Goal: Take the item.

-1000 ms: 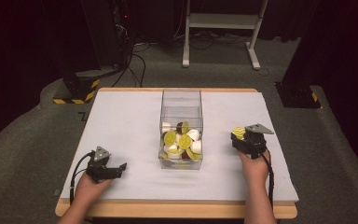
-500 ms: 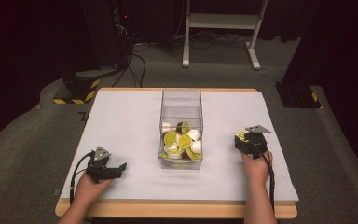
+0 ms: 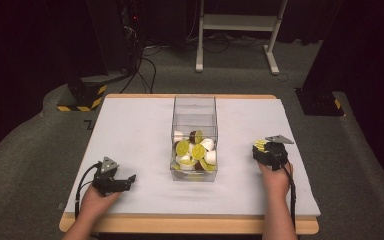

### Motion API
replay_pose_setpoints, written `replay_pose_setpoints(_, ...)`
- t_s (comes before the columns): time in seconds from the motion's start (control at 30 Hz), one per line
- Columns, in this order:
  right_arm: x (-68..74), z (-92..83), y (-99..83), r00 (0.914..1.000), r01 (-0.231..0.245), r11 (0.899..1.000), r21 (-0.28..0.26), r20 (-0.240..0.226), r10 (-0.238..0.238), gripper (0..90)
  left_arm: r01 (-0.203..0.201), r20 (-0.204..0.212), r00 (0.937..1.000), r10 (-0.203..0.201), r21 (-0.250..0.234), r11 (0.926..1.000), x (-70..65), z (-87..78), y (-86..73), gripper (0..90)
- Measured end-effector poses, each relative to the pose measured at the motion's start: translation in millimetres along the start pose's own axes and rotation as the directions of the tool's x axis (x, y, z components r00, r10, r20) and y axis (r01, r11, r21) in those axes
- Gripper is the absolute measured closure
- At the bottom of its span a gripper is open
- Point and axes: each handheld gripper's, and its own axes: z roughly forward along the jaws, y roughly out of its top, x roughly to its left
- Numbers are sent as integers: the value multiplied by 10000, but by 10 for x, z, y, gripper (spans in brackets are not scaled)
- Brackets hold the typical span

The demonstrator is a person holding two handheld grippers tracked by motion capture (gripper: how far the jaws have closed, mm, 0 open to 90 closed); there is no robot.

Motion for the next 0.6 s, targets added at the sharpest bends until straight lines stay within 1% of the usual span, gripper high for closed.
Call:
replay_pose_setpoints(0.27,3,-9,9,9999,-83,9999,-104,-124,82,257,0,-1,10000,0,1,10000,0,0,0,152)
replay_pose_setpoints(0.37,12,-33,20,9997,-150,9997,-178,-180,146,233,-3,-1,10000,3,3,10000,0,0,0,153)
replay_pose_setpoints(0.57,32,-81,49,9998,-63,9993,-367,-196,55,188,7,-3,10000,-7,-11,10000,-1,1,0,153)
replay_pose_setpoints(0.6,47,-92,54,9997,-109,9993,-369,-200,102,185,8,-3,10000,-8,-10,10000,-1,0,0,153)
